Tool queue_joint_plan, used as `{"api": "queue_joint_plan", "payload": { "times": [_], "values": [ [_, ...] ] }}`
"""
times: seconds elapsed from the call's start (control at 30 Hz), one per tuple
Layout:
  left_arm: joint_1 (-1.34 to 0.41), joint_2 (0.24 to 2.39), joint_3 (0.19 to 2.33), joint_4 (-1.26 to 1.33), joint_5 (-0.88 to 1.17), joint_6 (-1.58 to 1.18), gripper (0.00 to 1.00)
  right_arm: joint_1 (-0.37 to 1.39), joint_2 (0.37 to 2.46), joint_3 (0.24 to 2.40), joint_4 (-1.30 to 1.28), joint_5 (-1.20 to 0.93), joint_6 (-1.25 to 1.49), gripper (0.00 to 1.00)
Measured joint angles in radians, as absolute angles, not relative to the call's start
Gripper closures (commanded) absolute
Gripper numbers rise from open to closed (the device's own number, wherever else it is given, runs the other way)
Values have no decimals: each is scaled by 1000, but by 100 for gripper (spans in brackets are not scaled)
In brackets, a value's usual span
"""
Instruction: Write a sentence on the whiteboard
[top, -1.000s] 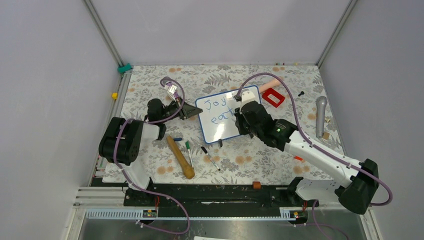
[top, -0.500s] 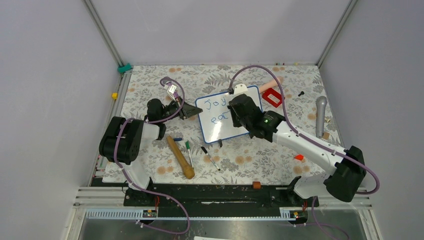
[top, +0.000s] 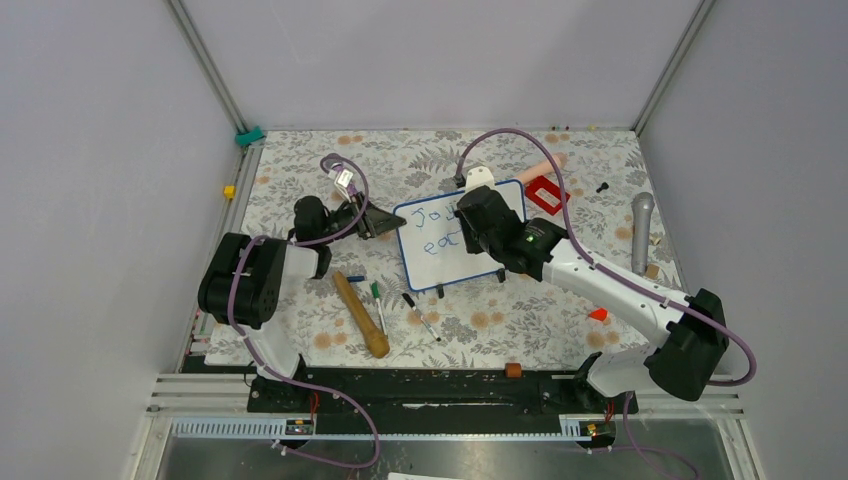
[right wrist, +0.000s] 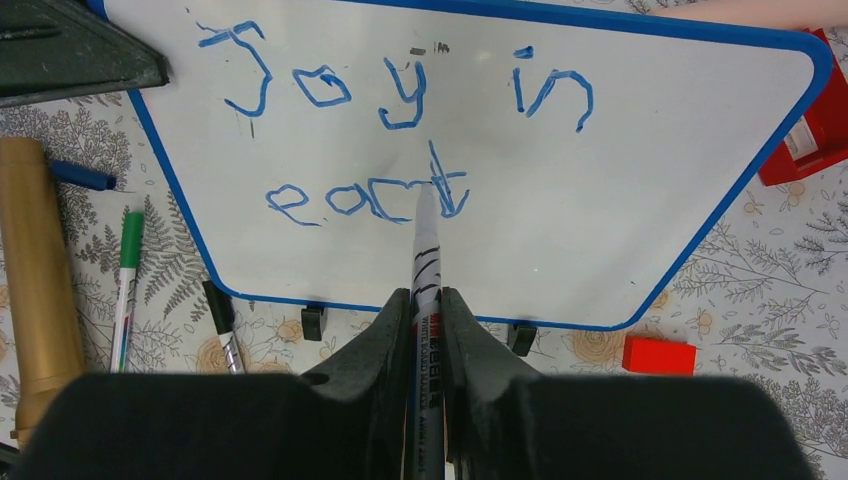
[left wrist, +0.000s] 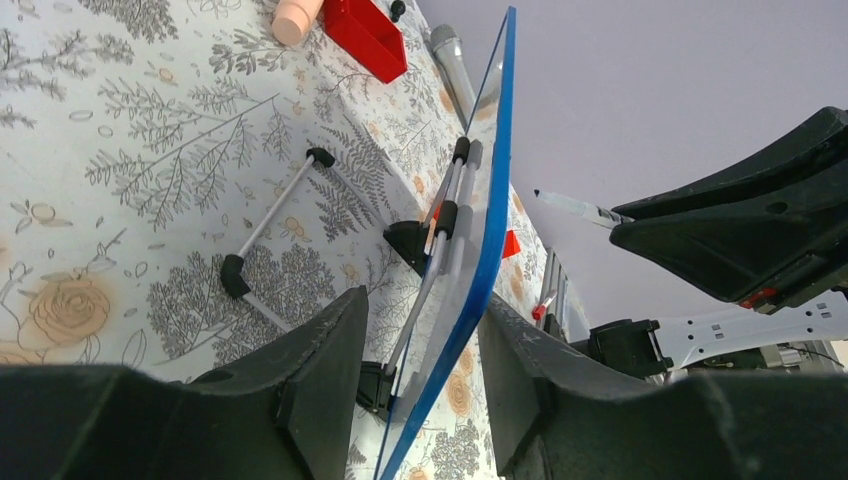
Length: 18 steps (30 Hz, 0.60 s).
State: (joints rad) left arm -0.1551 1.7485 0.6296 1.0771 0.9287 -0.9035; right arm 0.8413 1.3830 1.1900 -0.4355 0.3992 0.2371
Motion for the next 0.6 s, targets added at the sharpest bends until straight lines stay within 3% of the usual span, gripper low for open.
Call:
{"api": "queue_joint_plan", "payload": {
  "times": [0.27,0.43,0.53,0.6],
  "values": [
    [-155,1752,730,1047,970,-855,70,831,1383,1190,-436,377,231,100],
    [-155,1752,738,1023,996,-821,67,828,1373,1190,-436,361,229,100],
    [-159,1752,738,1000,995,-798,95,828,1357,1183,-435,348,230,100],
    [-161,1752,738,973,996,-779,100,828,1342,1173,-435,346,230,100]
  ]
}}
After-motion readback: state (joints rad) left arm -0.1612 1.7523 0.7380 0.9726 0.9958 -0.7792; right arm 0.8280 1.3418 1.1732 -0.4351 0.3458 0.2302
